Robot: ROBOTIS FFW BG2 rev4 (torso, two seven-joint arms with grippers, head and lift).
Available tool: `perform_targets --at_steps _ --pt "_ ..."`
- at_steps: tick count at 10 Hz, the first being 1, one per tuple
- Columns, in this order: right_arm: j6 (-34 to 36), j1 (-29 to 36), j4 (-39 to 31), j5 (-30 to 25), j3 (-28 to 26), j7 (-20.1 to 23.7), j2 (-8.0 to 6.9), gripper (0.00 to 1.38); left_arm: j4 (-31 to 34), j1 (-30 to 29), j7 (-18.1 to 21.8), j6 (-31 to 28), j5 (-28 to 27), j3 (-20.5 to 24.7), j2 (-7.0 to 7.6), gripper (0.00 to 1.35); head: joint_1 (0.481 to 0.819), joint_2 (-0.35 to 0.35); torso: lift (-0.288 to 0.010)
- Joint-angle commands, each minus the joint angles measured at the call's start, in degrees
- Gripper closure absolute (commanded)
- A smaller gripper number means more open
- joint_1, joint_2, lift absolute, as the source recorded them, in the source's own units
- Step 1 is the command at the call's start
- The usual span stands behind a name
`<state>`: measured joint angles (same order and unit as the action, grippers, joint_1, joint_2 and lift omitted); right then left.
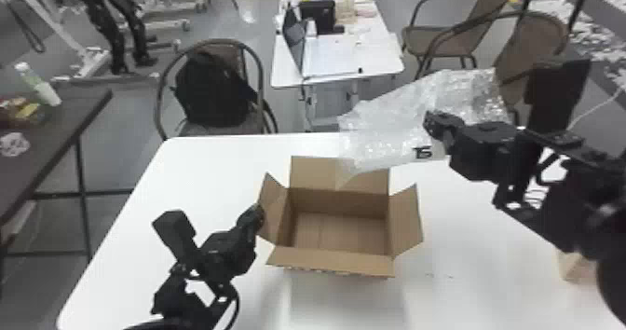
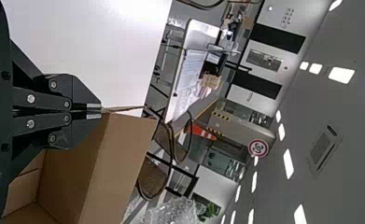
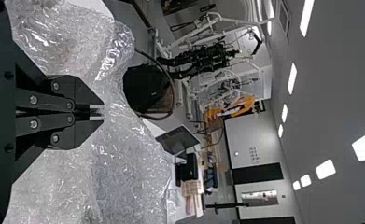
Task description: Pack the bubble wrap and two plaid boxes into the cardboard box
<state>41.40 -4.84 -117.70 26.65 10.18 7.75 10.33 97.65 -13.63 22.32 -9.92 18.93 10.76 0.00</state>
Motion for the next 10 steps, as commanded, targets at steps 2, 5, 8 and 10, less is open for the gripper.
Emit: perform_targets --at_steps 2,5,8,10 --pt "0.3 -0.3 4.8 6.2 0.1 1.2 -0.93 1.22 -0.2 0.1 0.0 -0.1 0.0 -0.3 -0.15 1.22 0.695 0.190 -0.039" --pt "3.2 -1.5 10.7 13.5 0.1 4.1 -1.90 1.22 -0.2 0.1 0.0 -0.1 0.0 -0.5 -0.15 1.22 0.695 0.215 -0.039" --pt "6.1 -3.7 14.7 16.8 1.9 5.3 -1.90 1.22 -0.3 0.2 -0.1 -0.1 -0.2 -0.6 -0.15 1.22 0.695 0.246 -0.039" --pt "8.0 -4.9 17.7 19.3 3.3 5.6 -1.90 1.22 -0.4 0.4 -0.1 -0.1 -0.3 -0.8 -0.15 1.22 0.695 0.263 -0.039"
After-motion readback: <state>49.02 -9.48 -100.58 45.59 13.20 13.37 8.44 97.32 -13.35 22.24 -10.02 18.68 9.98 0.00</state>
